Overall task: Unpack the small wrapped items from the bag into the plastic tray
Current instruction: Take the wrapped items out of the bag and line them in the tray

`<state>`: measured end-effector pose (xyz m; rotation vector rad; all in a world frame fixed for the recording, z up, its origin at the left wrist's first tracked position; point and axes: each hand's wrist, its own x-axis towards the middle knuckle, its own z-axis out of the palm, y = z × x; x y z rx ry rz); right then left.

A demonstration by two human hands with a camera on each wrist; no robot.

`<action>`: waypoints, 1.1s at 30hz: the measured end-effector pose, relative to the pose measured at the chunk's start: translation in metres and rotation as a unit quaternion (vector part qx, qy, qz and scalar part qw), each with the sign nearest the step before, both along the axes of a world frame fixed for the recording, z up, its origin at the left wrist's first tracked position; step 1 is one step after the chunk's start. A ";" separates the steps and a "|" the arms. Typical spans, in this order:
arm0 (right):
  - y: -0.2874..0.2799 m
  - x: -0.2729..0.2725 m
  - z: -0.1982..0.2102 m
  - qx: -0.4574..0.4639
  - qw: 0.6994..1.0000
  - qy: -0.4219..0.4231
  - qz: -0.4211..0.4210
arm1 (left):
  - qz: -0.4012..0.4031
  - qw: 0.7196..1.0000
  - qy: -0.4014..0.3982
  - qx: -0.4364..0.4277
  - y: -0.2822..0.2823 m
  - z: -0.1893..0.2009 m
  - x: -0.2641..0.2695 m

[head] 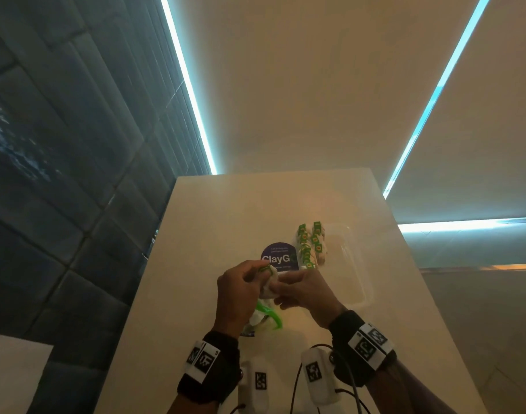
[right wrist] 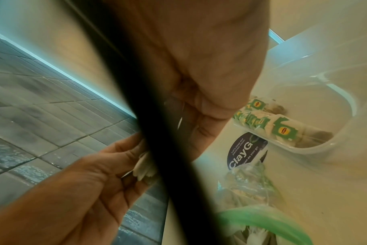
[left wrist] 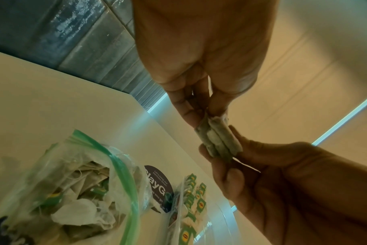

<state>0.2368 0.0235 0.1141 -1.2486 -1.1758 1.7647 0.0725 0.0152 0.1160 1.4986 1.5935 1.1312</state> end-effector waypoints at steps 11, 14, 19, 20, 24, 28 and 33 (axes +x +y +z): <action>0.010 0.018 -0.004 0.020 0.998 -0.034 -0.048 | -0.037 0.999 0.005 0.005 0.016 -0.006 0.023; 0.018 0.029 -0.005 0.036 0.994 -0.076 -0.067 | -0.047 0.999 0.001 -0.001 0.025 -0.005 0.031; 0.028 0.045 -0.001 0.054 0.996 -0.043 -0.050 | -0.050 0.998 -0.012 -0.028 0.040 -0.009 0.044; 0.029 0.047 -0.001 0.058 0.996 -0.042 -0.048 | -0.048 0.998 -0.021 -0.040 0.043 -0.010 0.045; 0.032 0.052 -0.008 0.057 0.994 -0.048 -0.083 | -0.047 0.994 -0.045 -0.082 0.052 -0.017 0.048; 0.041 0.058 -0.020 0.038 0.990 -0.075 -0.114 | -0.045 0.993 -0.039 -0.105 0.056 -0.022 0.048; 0.072 0.089 -0.057 -0.027 0.955 -0.209 -0.208 | -0.029 0.986 -0.065 -0.152 0.045 -0.032 0.024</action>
